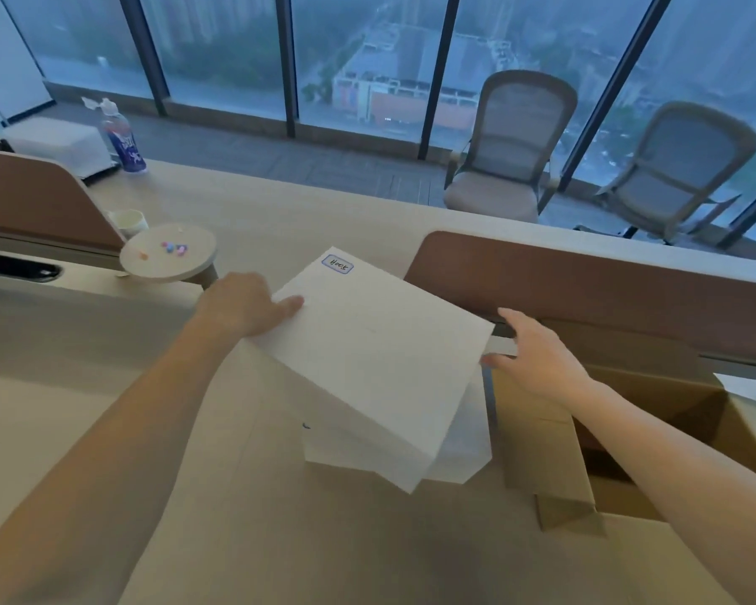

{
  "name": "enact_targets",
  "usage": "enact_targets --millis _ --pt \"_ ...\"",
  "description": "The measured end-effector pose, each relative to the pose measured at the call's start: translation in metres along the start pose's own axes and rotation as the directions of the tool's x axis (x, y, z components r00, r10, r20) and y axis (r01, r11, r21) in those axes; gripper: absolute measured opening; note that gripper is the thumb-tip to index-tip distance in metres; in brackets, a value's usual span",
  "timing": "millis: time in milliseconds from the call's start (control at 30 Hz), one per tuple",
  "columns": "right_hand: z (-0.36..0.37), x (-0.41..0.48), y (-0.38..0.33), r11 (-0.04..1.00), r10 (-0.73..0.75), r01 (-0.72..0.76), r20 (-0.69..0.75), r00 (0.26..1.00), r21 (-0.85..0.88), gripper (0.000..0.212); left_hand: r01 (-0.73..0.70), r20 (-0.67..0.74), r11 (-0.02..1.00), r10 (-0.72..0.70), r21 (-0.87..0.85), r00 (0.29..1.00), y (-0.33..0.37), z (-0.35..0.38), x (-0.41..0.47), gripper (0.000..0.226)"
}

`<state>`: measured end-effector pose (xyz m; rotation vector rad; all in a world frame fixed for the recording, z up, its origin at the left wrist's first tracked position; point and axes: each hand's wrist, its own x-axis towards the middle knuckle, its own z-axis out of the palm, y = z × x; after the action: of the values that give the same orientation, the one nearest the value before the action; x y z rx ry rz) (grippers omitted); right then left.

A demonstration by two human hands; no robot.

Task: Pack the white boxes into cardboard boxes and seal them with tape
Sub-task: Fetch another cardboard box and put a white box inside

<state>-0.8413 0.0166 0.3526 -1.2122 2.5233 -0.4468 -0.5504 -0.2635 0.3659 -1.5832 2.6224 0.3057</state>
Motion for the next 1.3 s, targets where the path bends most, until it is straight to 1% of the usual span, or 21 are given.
enact_targets --millis 67,100,133,167,200,233,300,333,367,400,433,467,533,567,600,700,767,833,933,1067,1300 --pt "0.006 0.004 -0.007 0.949 0.192 -0.181 -0.018 0.981 0.259 0.051 0.052 0.037 0.997 -0.049 -0.065 0.998 -0.003 -0.005 -0.012 0.063" --pt "0.008 0.003 -0.014 0.872 0.291 -0.279 0.033 0.956 0.402 0.04 0.084 0.066 0.988 -0.076 -0.126 0.995 -0.004 -0.006 -0.018 0.063" --pt "0.01 0.001 -0.022 0.746 0.378 -0.387 0.132 0.916 0.543 0.035 0.111 0.1 0.972 -0.092 -0.209 0.991 -0.005 -0.005 -0.024 0.063" --pt "0.012 -0.003 -0.031 0.58 0.42 -0.478 0.26 0.869 0.66 0.034 0.141 0.139 0.94 -0.102 -0.31 0.985 -0.006 -0.001 -0.029 0.061" --pt "0.014 -0.007 -0.036 0.435 0.412 -0.533 0.366 0.834 0.726 0.036 0.172 0.191 0.883 -0.096 -0.437 0.977 -0.006 0.005 -0.033 0.058" --pt "0.019 -0.012 -0.041 0.326 0.37 -0.558 0.44 0.818 0.763 0.038 0.215 0.261 0.778 -0.067 -0.59 0.963 -0.005 0.013 -0.037 0.053" --pt "0.036 -0.017 -0.045 0.261 0.309 -0.569 0.491 0.815 0.78 0.049 0.385 0.444 0.422 0.047 -0.821 0.895 0.0 0.022 -0.049 0.044" --pt "0.041 -0.018 -0.048 0.275 0.302 -0.561 0.484 0.821 0.781 0.06 0.467 0.508 0.266 0.11 -0.843 0.854 0.002 0.022 -0.055 0.041" --pt "0.042 -0.018 -0.053 0.276 0.293 -0.553 0.479 0.827 0.786 0.074 0.512 0.541 0.189 0.158 -0.838 0.826 0.003 0.022 -0.059 0.038" --pt "0.042 -0.015 -0.056 0.279 0.302 -0.546 0.467 0.831 0.79 0.083 0.521 0.546 0.17 0.184 -0.837 0.817 0.004 0.022 -0.062 0.036" --pt "0.039 -0.014 -0.06 0.299 0.311 -0.535 0.449 0.838 0.791 0.084 0.505 0.531 0.169 0.194 -0.846 0.825 0.004 0.022 -0.064 0.036" --pt "0.036 -0.014 -0.064 0.336 0.304 -0.507 0.418 0.856 0.794 0.075 0.478 0.505 0.171 0.193 -0.861 0.841 0.005 0.021 -0.066 0.036" --pt "0.028 -0.014 -0.066 0.381 0.293 -0.459 0.366 0.883 0.803 0.045 0.428 0.454 0.163 0.186 -0.889 0.871 0.007 0.018 -0.07 0.038" --pt "0.023 -0.014 -0.066 0.391 0.298 -0.447 0.349 0.888 0.804 0.035 0.406 0.433 0.165 0.189 -0.899 0.881 0.008 0.017 -0.072 0.039" --pt "0.018 -0.015 -0.065 0.389 0.297 -0.438 0.339 0.893 0.811 0.034 0.381 0.41 0.167 0.202 -0.909 0.89 0.01 0.014 -0.073 0.04" --pt "-0.005 -0.02 -0.062 0.4 0.297 -0.385 0.279 0.913 0.832 0.047 0.276 0.306 0.156 0.229 -0.948 0.924 0.025 0.0 -0.076 0.04" --pt "-0.027 -0.023 -0.051 0.396 0.301 -0.353 0.243 0.922 0.848 0.044 0.225 0.258 0.157 0.236 -0.962 0.937 0.046 -0.012 -0.081 0.033" --pt "-0.054 -0.032 -0.036 0.436 0.316 -0.322 0.193 0.929 0.84 0.039 0.191 0.224 0.15 0.255 -0.97 0.94 0.074 -0.02 -0.09 0.023" --pt "-0.092 -0.043 0.0 0.501 0.365 -0.31 0.128 0.922 0.808 0.048 0.148 0.185 0.142 0.303 -0.979 0.935 0.125 -0.024 -0.104 0.018" --pt "-0.135 -0.056 0.073 0.539 0.403 -0.32 0.095 0.91 0.779 0.057 0.13 0.171 0.14 0.34 -0.982 0.925 0.207 -0.014 -0.127 0.023" --pt "-0.187 -0.086 0.233 0.495 0.429 -0.344 0.12 0.896 0.798 0.048 0.212 0.255 0.152 0.375 -0.965 0.891 0.363 0.027 -0.184 0.025"
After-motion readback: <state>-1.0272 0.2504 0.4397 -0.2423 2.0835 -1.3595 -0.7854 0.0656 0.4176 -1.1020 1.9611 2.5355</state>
